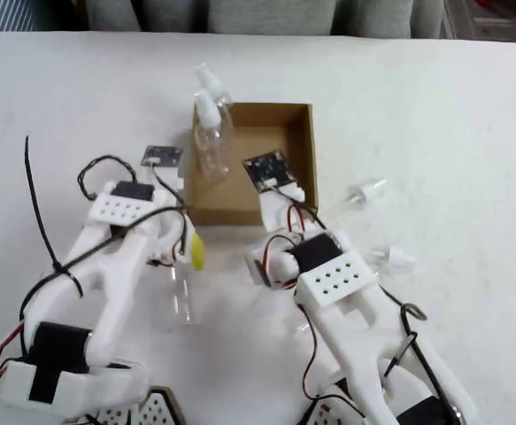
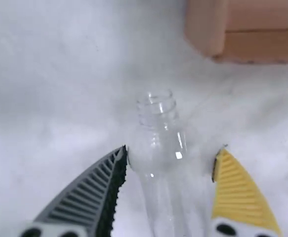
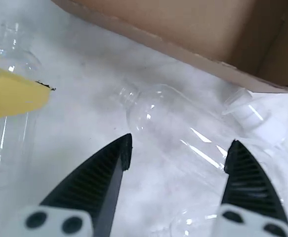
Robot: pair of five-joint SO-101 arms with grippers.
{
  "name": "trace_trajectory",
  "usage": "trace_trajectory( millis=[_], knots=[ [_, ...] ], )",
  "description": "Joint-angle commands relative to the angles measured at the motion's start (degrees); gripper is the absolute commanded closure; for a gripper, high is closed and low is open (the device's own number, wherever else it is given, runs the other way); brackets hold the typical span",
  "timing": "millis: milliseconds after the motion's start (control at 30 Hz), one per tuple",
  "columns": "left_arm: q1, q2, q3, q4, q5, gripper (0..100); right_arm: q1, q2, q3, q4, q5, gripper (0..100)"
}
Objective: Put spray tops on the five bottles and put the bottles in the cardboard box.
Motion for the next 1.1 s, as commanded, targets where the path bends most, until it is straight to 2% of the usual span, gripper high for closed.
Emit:
trace_trajectory(
  millis=[0, 300, 533, 767, 1067],
  knots=[
    [0.0, -3.7, 0.5, -2.1, -0.4, 73, 0.5, -1.6, -0.4, -1.5, 0.7, 73.3],
    [0.3, -3.7, 2.4, -1.3, -0.3, 73, 0.5, -1.6, -0.4, -1.5, 0.7, 73.3],
    [4.9, -4.3, 3.4, 0.3, -0.2, 73, 0.5, -1.6, -0.4, -1.5, 0.7, 73.4],
    [1.5, -4.4, 3.6, -1.0, 10.5, 73, 0.5, -1.6, -0.4, -1.6, 0.7, 73.4],
    [1.7, -4.4, 4.9, -0.5, 11.5, 73, 0.5, -1.6, -0.4, -1.7, 0.7, 73.4]
  ],
)
